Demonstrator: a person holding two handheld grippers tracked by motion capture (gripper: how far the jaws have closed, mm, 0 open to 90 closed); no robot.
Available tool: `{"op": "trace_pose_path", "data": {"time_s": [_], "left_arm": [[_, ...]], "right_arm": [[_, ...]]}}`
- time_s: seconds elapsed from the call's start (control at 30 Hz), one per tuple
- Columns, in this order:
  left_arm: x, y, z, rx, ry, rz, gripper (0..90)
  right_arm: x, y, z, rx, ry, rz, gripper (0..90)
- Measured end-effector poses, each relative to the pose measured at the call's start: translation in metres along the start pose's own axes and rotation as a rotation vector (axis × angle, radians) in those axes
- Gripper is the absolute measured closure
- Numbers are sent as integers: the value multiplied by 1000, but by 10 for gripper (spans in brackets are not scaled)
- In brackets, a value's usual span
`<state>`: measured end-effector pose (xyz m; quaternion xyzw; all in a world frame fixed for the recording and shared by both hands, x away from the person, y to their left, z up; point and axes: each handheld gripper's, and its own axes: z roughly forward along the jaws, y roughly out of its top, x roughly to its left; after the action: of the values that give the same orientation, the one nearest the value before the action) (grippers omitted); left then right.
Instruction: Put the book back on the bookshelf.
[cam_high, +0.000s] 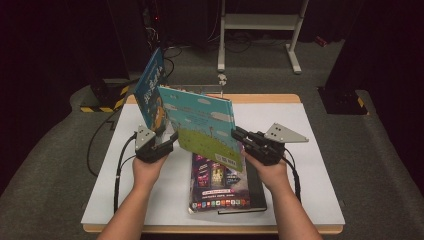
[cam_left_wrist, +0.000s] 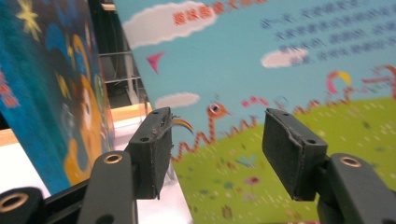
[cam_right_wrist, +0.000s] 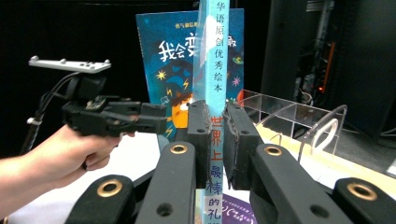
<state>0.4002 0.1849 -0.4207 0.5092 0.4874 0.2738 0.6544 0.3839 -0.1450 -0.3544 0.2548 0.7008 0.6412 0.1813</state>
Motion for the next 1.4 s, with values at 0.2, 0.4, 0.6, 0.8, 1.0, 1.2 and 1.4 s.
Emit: {"op": "trace_pose_path", "data": {"time_s": [0.2,0.4,0.6,0.8,1.0,1.2,1.4], "left_arm": [[-9,-9,-18,22,-22,1,404],[-14,-11,-34,27,-35,-14,399],[-25,-9,-45,18,-65,-38,387],[-47,-2,-51,17,-126,-41,350],[-79,14,-59,-11,-238,-78,297],[-104,27,-61,-22,-314,-119,250],[-117,29,-56,-15,-338,-139,208]], "right_arm": [[19,-5,-4,-12,-41,-7,818],[37,-9,-6,-13,-75,-28,818],[47,-13,-8,-23,-84,-31,818],[61,-18,-9,-32,-103,-48,816],[76,-25,-10,-56,-115,-73,814],[86,-31,-9,-83,-124,-93,810],[92,-34,-9,-93,-123,-113,804]]}}
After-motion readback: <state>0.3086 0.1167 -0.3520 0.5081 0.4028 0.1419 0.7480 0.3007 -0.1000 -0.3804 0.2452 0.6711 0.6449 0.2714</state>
